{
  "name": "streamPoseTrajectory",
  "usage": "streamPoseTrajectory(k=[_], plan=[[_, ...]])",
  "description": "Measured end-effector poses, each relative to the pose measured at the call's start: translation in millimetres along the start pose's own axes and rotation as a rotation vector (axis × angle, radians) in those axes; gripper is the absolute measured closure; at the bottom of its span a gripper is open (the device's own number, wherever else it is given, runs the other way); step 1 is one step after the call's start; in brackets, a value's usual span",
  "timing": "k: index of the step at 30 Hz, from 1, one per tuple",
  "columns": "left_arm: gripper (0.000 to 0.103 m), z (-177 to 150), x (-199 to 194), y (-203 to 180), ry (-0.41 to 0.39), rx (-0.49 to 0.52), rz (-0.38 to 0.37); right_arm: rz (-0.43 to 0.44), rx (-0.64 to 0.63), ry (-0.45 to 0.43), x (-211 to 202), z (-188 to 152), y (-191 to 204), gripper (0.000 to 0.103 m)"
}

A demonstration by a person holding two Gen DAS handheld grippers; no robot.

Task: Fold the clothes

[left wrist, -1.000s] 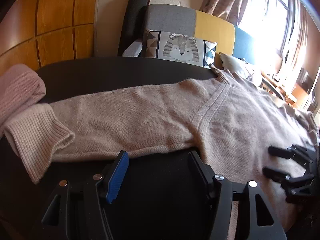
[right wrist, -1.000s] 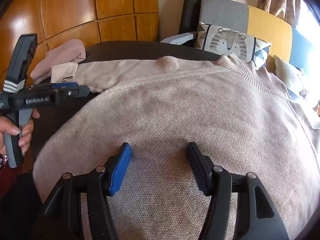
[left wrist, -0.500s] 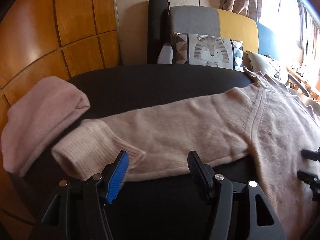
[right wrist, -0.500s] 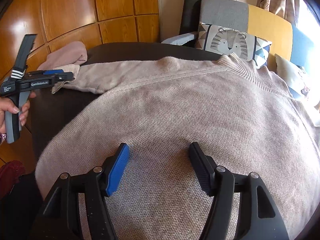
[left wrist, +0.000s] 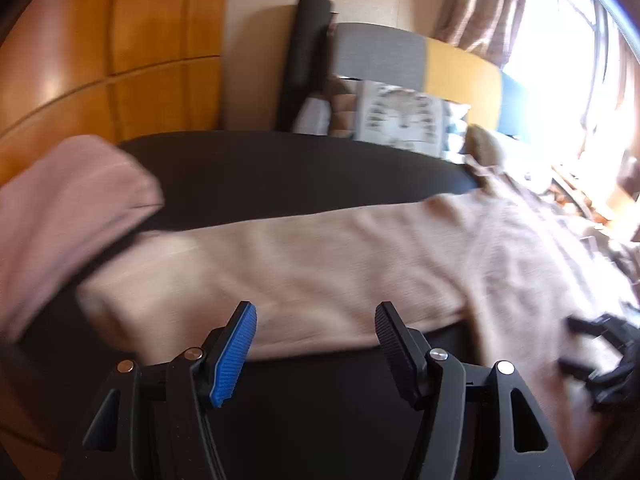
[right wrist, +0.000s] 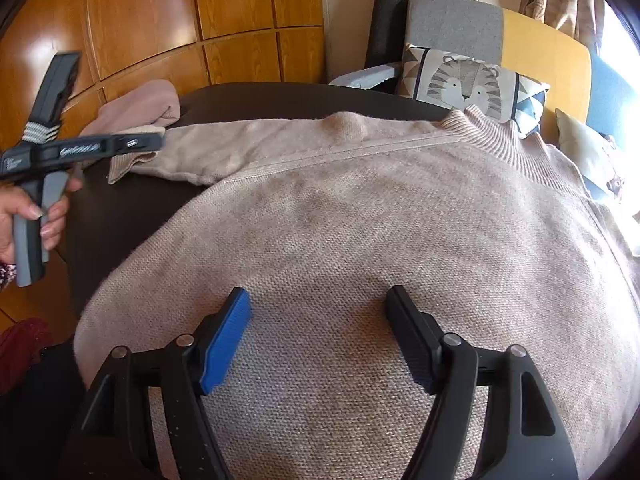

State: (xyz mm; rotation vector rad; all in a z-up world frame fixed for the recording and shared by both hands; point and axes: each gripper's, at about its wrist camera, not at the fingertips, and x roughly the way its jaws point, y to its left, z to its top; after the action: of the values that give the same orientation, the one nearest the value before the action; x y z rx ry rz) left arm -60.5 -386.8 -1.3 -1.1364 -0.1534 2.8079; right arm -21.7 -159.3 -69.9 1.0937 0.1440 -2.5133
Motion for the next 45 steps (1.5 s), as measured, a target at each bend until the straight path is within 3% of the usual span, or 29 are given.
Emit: streamPoseTrajectory(k=[5, 8, 12, 15, 19, 22, 25, 27, 31, 37, 43, 45], plan=[[0.04, 25.4, 52.7, -77.0, 0.035, 0.076, -0.092, 0.067, 0.105, 0.014, -14.4, 9.7, -27.1, 0.027], [0.04, 46.5, 80.8, -116.5, 0.054, 0.138, -0.13, 0.058, 0.205, 0.003, -28.0, 25.3, -70.1, 0.028], [0.04, 78.0, 119.9, -156.3, 0.083, 0.185, -0.149, -0.019, 0.33, -0.016, -39.3, 56.3, -145.5, 0.038], [0.04, 105.6, 152.5, -177.0, 0.124, 0.175, -0.172, -0.095, 0.4, -0.027, -36.5, 79.0, -204.7, 0.038], [0.04, 139.9, 195.1, -204.8, 0.166, 0.181, -0.206, -0.129, 0.487, -0.018, -17.4, 106.3, -274.0, 0.038], [0.04, 156.8, 222.1, -215.4, 0.191, 0.157, -0.207, -0.159, 0.511, -0.02, -4.4, 123.1, -311.3, 0.039], [0.04, 169.1, 249.3, -225.6, 0.226, 0.145, -0.216, -0.168, 0.505, 0.001, 12.6, 142.2, -337.5, 0.049], [0.04, 174.5, 265.1, -231.9, 0.252, 0.157, -0.211, -0.164, 0.51, 0.023, 26.6, 152.4, -351.0, 0.056], [0.04, 181.5, 290.3, -243.1, 0.279, 0.216, -0.183, -0.161, 0.496, 0.074, 58.9, 169.2, -366.2, 0.056], [0.04, 186.4, 304.1, -254.1, 0.272, 0.284, -0.198, -0.145, 0.514, 0.124, 92.6, 181.1, -384.0, 0.056], [0.039, 192.5, 311.7, -254.8, 0.263, 0.272, -0.217, -0.168, 0.476, 0.147, 109.4, 190.4, -383.7, 0.056], [0.038, 194.3, 310.5, -254.2, 0.254, 0.258, -0.232, -0.197, 0.43, 0.156, 112.6, 192.4, -377.1, 0.08]])
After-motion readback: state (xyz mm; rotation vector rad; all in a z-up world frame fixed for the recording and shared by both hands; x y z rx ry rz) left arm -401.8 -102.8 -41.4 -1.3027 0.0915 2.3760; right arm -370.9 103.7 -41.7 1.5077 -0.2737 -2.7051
